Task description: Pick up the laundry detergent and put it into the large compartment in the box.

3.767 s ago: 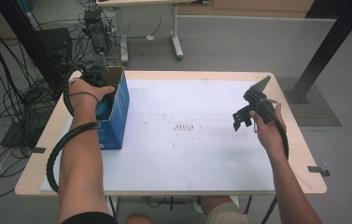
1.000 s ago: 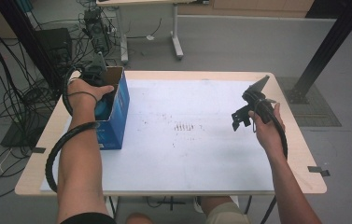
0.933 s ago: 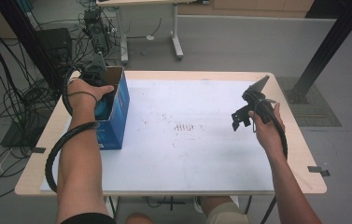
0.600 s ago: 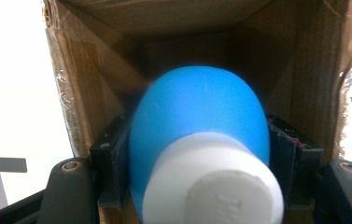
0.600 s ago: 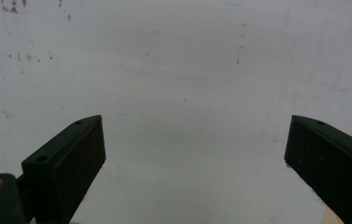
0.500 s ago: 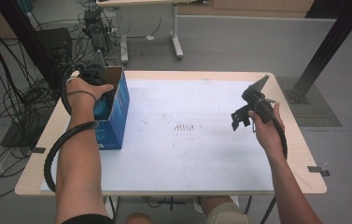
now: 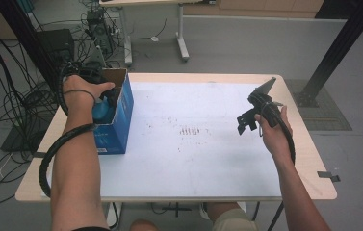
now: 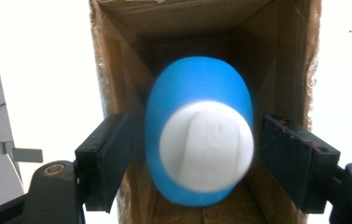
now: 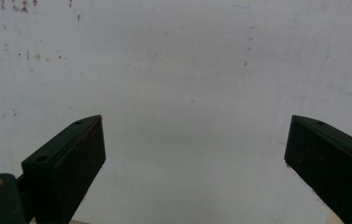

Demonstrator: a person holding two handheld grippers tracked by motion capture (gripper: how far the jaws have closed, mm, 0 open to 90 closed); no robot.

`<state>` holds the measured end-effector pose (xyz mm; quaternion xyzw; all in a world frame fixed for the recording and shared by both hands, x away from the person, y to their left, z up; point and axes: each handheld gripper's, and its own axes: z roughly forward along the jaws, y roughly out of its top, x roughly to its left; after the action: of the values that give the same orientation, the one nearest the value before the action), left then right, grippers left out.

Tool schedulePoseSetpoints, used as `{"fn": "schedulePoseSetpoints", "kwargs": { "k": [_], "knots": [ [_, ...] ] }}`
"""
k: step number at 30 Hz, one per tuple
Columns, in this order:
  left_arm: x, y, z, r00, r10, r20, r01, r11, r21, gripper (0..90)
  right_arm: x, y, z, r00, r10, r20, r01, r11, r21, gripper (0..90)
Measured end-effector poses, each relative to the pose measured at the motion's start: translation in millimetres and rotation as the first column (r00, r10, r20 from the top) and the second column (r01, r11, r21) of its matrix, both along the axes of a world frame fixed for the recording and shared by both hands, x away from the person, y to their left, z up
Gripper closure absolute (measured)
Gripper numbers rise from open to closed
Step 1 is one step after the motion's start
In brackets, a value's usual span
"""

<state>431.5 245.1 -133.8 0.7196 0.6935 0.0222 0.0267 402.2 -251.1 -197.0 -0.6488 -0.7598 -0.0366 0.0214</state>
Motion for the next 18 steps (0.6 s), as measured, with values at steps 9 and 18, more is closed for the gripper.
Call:
{"fn": "schedulePoseSetpoints", "kwargs": {
  "k": [9,18],
  "knots": [
    [-5.0,3.5,30.2,0.9997,-0.019,0.012,0.019,0.9995,-0.023,19.8,-2.1,0.7,2.3,1.0000,0.004,0.007,-0.004,1.000,0.002,5.3],
    [-4.4,-21.2,59.8,0.9948,-0.088,0.051,0.090,0.9953,-0.035,13.7,-1.2,2.7,5.8,0.9999,0.008,0.008,-0.008,1.000,0.003,5.3]
  ]
}}
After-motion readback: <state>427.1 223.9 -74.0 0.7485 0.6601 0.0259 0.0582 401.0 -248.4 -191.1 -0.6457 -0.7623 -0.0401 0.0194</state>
